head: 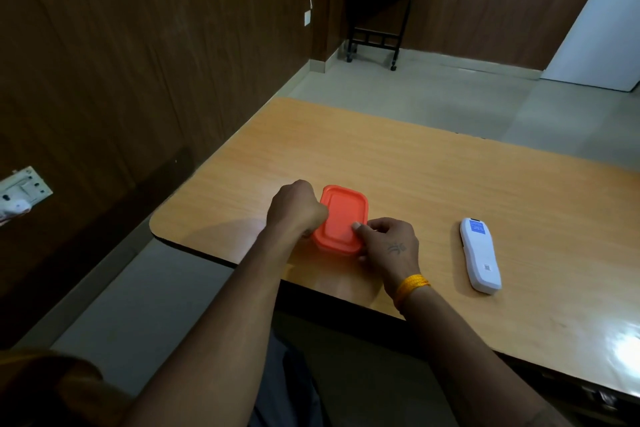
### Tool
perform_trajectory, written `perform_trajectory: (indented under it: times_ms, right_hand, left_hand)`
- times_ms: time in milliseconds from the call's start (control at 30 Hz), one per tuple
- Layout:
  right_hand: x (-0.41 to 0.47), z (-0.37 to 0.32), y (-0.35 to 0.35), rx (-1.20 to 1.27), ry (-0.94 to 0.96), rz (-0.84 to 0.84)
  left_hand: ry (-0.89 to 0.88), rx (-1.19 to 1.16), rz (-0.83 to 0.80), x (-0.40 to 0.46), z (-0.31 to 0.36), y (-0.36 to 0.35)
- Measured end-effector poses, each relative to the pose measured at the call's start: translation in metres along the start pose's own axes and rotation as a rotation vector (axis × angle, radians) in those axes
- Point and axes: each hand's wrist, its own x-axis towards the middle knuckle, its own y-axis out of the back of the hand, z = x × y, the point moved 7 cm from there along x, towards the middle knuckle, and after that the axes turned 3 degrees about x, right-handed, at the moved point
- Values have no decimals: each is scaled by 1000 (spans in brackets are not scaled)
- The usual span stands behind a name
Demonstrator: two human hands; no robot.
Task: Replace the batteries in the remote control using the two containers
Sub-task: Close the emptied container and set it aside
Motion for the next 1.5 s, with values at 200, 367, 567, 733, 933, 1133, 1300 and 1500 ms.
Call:
perform_trajectory:
  times_ms: [200,367,567,733,933,1133,1300,1500]
  right_hand:
    - [2,-12,4,79,6,12]
    - [4,-17,0,244,15,49]
    - [1,-23,-7,315,12,111]
    - [12,-23,5,322,54,169]
    - [25,-11,25,245,-28,169]
    - [33,-15,51,153,29,211]
    - [25,-20,41,157,67,143]
    - [24,-15,33,188,15,142]
  left_hand:
    - [-3,-289,-78,-5,11,-6]
    - [-20,-337,-92,-11,26,-14]
    - [2,-301,28,-10,36,-19]
    - [-32,-340,59,-7,46,-26]
    - [-92,-300,27,-7,64,-43]
    - [-122,-379,-24,-13,79,-56]
    - [-42,-582,-41,-11,76,-54]
    - [4,-598,-36,-9,68,-57]
